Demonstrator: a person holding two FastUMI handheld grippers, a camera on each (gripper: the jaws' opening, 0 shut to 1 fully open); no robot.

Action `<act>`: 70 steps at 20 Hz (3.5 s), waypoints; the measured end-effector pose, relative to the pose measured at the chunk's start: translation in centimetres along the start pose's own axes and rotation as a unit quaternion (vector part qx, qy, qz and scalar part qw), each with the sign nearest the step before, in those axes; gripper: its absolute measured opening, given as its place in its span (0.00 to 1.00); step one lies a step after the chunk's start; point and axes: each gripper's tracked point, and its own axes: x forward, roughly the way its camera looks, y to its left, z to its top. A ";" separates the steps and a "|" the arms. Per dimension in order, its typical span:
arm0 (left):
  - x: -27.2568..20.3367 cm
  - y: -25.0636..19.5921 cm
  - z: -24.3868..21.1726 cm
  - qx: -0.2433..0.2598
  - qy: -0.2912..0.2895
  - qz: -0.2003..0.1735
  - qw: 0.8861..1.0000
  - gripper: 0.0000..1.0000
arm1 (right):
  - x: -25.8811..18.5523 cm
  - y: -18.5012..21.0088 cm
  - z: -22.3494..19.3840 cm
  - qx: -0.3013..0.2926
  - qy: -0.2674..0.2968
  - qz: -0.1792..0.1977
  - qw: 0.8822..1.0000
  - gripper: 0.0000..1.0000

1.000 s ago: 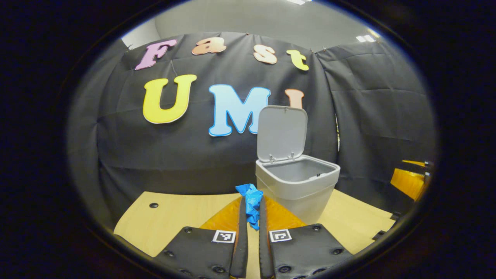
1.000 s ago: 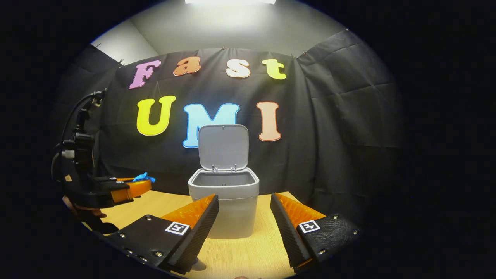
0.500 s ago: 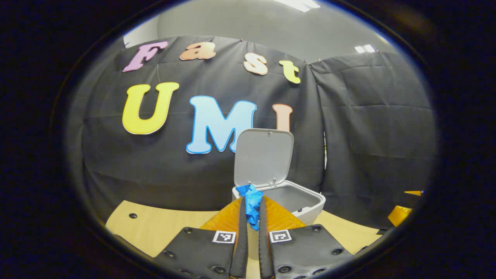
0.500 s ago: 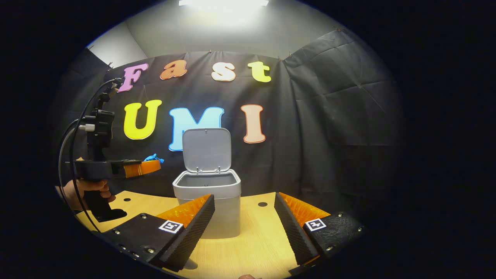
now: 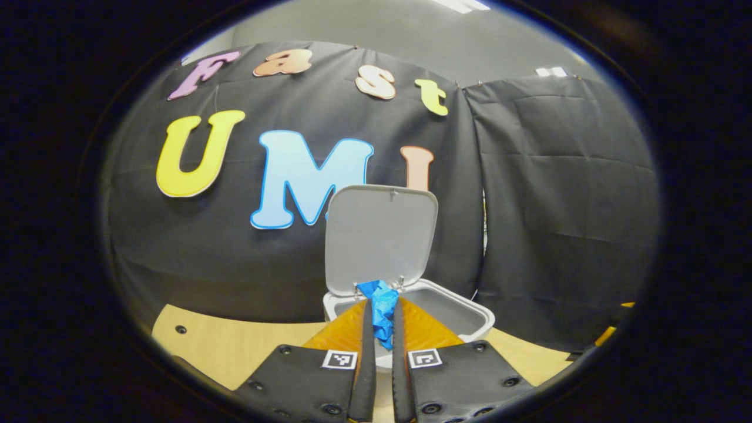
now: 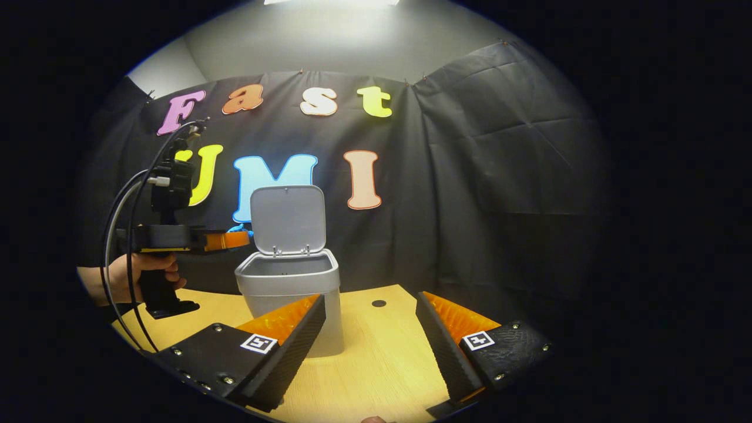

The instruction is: Press the lid of the desktop garbage bin to open it, pick up the crumpled paper on the desktop and throw it into the bin, then pick up the pop can on the desktop and drop it into the bin, and finally close the garbage bin lid.

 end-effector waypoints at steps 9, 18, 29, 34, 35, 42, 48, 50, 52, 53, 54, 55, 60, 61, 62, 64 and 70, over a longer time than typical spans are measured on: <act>3.9 -0.5 -3.1 0.015 0.052 -0.004 0.999 0.32 | -1.0 -0.8 -1.4 -0.042 0.019 -0.020 0.999 0.99; 3.9 -2.2 -3.6 -0.024 0.057 -0.043 0.997 0.90 | -1.6 -0.7 -1.5 -0.045 0.020 -0.028 0.998 0.99; 0.6 -0.2 -1.4 -0.037 0.028 -0.033 0.998 0.95 | -1.1 2.0 -1.0 -0.056 0.016 0.004 0.998 0.99; -2.8 2.4 0.0 -0.028 -0.002 -0.008 1.000 0.96 | -0.7 4.6 -0.7 -0.063 0.010 0.040 0.997 0.99; -3.5 3.2 0.2 -0.025 -0.006 0.001 1.000 0.95 | -0.7 5.1 -0.6 -0.065 0.008 0.047 0.997 0.99; -9.3 7.2 0.7 0.006 -0.028 0.054 0.998 0.95 | -0.1 9.2 -1.1 -0.068 0.007 0.106 0.992 0.99; -13.7 9.3 -0.7 0.022 -0.024 0.084 0.996 1.00 | -0.1 12.2 -2.0 -0.063 0.017 0.152 0.986 0.99; -15.1 9.8 -1.5 0.024 -0.021 0.093 0.995 0.95 | -0.1 13.1 -2.4 -0.063 0.023 0.165 0.984 1.00; -16.3 10.2 -2.3 0.017 -0.014 0.100 0.995 0.95 | -0.2 13.8 -2.9 -0.065 0.028 0.176 0.982 0.99; -16.9 10.4 -2.5 0.013 -0.013 0.105 0.994 0.95 | -0.3 14.1 -3.1 -0.066 0.030 0.181 0.981 1.00; -17.6 10.7 -2.7 0.010 -0.013 0.110 0.994 1.00 | -0.4 14.4 -3.3 -0.068 0.031 0.186 0.980 1.00; -18.1 11.0 -2.8 0.008 -0.012 0.115 0.993 0.95 | -0.6 14.7 -3.5 -0.070 0.034 0.191 0.979 0.99; -20.8 12.0 -3.6 -0.002 -0.013 0.136 0.991 1.00 | -1.3 16.3 -5.3 -0.078 0.055 0.219 0.971 0.99; -21.3 12.2 -3.8 -0.003 -0.011 0.139 0.990 0.95 | -1.5 16.7 -5.9 -0.080 0.060 0.225 0.969 0.99; -21.8 12.5 -4.1 -0.004 -0.010 0.144 0.989 0.95 | -1.5 17.0 -6.3 -0.081 0.065 0.230 0.968 0.99; -22.7 13.0 -4.6 -0.005 -0.007 0.154 0.988 0.95 | -1.6 17.6 -7.2 -0.084 0.076 0.240 0.964 0.99; -25.5 14.5 -5.9 0.001 0.004 0.181 0.983 0.95 | -1.9 19.4 -10.6 -0.090 0.116 0.267 0.953 0.99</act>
